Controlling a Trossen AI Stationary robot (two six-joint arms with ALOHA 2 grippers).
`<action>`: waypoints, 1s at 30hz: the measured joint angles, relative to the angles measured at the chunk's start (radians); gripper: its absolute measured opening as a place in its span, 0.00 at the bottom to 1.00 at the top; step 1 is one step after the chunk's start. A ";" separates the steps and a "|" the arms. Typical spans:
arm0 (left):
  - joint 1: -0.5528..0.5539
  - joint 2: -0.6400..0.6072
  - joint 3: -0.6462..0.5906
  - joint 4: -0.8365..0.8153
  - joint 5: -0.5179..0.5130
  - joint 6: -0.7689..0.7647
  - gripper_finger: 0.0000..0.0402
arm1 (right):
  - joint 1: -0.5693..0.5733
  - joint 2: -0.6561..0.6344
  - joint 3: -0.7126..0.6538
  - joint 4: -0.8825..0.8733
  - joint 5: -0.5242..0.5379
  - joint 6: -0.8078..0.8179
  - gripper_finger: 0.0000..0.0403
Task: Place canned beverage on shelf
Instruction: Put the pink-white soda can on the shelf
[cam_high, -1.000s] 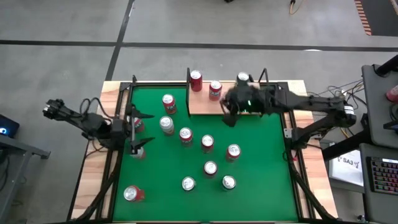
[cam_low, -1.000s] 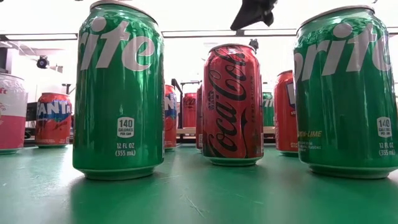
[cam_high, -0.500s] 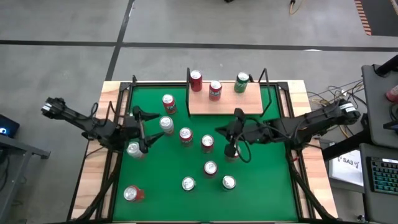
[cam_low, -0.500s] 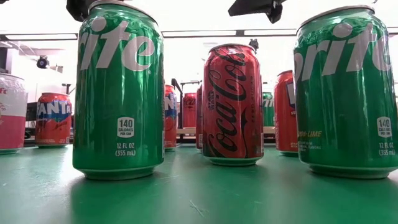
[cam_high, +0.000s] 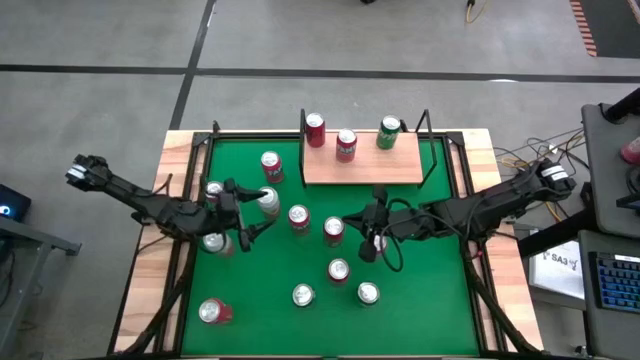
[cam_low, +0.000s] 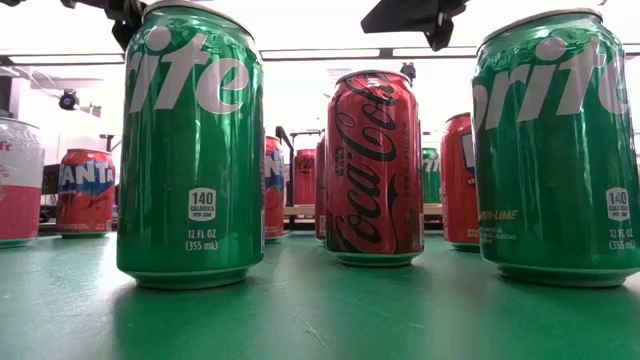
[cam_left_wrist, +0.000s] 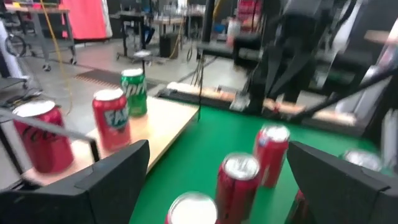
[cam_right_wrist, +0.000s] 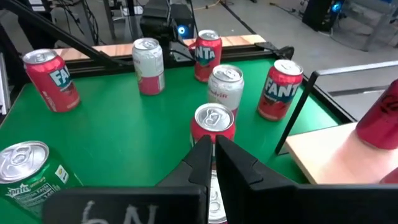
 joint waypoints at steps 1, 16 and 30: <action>0.001 0.004 0.000 -0.020 -0.003 -0.002 0.91 | 0.000 0.005 0.000 0.001 0.000 0.006 0.03; 0.124 0.015 0.000 -0.226 -0.002 -0.006 0.91 | 0.000 0.010 0.001 -0.002 -0.002 0.027 0.03; 0.259 0.085 0.000 -0.360 0.033 0.001 0.91 | -0.001 0.010 0.001 -0.002 -0.001 0.030 0.03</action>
